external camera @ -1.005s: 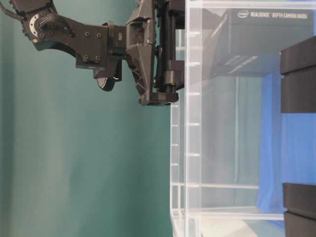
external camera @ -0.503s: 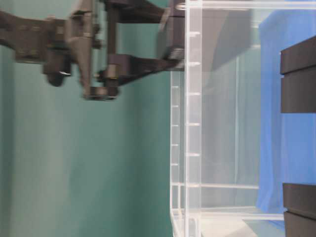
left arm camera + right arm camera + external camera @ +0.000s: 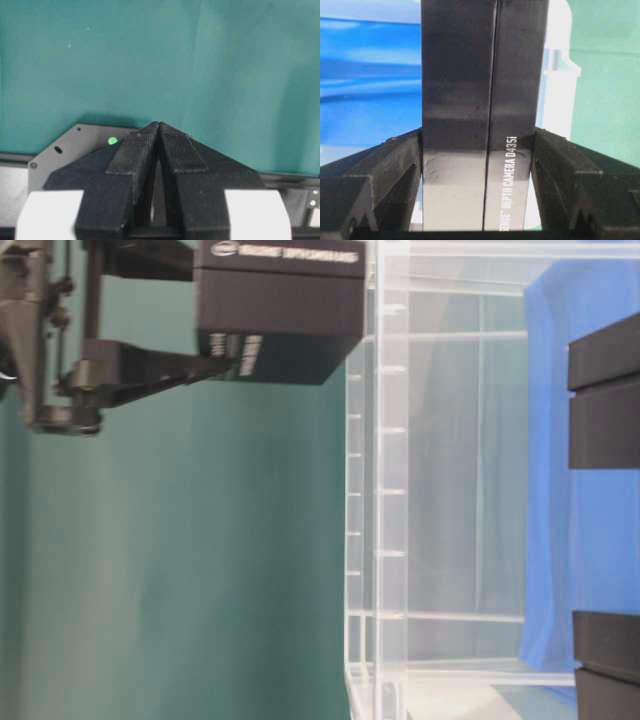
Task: Take the box out of the case with the right arm.
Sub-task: 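Lift the held box up out of the bin with the right gripper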
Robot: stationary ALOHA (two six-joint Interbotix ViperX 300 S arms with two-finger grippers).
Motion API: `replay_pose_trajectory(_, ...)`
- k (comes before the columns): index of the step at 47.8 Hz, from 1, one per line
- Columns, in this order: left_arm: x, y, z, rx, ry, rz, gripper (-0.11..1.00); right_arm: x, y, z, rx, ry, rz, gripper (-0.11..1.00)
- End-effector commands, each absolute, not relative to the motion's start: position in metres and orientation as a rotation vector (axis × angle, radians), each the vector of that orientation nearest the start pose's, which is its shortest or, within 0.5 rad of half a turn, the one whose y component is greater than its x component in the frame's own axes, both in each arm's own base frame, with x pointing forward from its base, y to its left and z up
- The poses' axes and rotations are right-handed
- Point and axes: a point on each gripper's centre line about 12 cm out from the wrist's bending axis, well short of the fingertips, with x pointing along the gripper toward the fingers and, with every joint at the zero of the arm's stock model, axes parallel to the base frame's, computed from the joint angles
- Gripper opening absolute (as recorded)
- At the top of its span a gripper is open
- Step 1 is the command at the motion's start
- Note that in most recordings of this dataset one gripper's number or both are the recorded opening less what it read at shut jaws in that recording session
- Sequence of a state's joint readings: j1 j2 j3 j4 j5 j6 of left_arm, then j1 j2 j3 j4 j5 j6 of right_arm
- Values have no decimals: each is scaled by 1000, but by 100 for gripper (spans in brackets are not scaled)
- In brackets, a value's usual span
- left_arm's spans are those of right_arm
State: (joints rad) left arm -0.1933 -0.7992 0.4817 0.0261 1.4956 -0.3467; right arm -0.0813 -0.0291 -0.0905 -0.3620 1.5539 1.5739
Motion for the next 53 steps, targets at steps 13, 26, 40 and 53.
replay_pose_trajectory(13, 156, -26, 367, -175, 1170, 58, 0, 352, -70, 388, 1076, 729, -1312, 65)
replay_pose_trajectory(26, 156, -26, 366, -173, 1170, 61, 0, 352, -70, 389, 1077, 727, -1311, 65)
replay_pose_trajectory(40, 156, -26, 366, -172, 1171, 62, 0, 352, -70, 389, 1074, 730, -1310, 65)
replay_pose_trajectory(53, 156, -26, 366, -173, 1171, 63, 0, 351, -70, 389, 1075, 729, -1310, 65)
